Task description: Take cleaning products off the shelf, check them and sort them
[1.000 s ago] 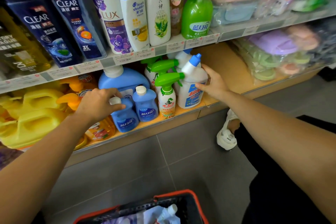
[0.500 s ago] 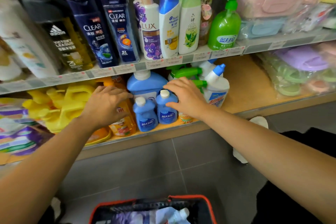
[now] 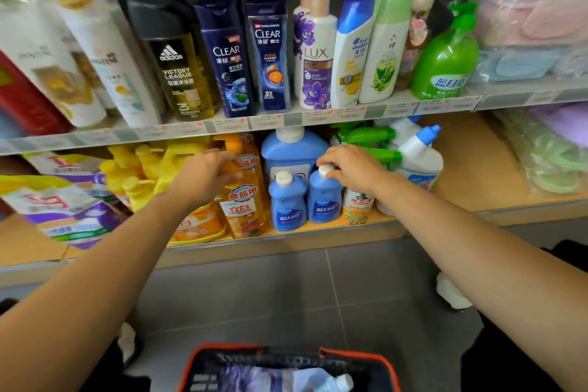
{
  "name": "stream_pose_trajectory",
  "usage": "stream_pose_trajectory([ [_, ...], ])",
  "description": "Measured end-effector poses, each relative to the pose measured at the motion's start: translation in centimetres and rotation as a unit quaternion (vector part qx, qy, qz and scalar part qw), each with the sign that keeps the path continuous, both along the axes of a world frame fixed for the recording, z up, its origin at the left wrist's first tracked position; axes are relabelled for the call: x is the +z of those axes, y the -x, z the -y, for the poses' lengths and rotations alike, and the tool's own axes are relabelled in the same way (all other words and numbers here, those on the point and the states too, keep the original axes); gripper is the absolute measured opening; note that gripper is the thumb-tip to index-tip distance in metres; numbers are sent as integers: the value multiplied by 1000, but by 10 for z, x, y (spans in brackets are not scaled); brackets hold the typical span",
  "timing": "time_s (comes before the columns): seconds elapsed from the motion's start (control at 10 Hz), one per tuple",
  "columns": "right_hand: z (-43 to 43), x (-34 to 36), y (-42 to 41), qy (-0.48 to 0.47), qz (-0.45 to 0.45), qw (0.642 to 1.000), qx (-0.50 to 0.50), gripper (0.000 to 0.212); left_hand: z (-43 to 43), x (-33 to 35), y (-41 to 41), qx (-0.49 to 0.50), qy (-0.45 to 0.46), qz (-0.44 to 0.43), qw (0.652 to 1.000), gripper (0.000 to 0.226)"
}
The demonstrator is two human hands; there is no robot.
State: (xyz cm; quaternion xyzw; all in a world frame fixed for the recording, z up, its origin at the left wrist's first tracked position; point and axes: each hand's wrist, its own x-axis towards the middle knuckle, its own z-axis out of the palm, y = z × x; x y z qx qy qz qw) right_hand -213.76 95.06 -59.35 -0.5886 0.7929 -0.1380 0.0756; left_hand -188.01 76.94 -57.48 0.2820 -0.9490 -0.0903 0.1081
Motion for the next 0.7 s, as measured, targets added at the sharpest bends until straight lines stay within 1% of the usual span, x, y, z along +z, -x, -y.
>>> stream_pose_trajectory([
  [0.1, 2, 2, 0, -6, -3, 1000, -6, 33, -1, 0, -1, 10, -4, -13, 1000, 27],
  [0.2, 2, 4, 0, -20, -9, 1000, -12, 33, -4, 1, -3, 22, -10, -12, 1000, 37],
  [0.3, -2, 8, -5, -34, -23, 999, -3, 41, -10, 5, -11, 17, -7, -10, 1000, 52],
  [0.4, -9, 16, -13, -44, -33, 998, 11, 57, -18, 14, -23, 4, 12, -25, 1000, 54],
  [0.5, -21, 30, -20, -38, -12, 999, 10, 60, -28, 28, -37, -3, 42, -52, 998, 42],
  [0.6, -32, 47, -24, -12, 65, 998, -19, 55, -35, 41, -49, 26, 30, -70, 997, 25],
  [0.7, -40, 66, -26, -2, 123, 991, -61, 45, -41, 53, -61, 83, -92, -94, 988, 11],
])
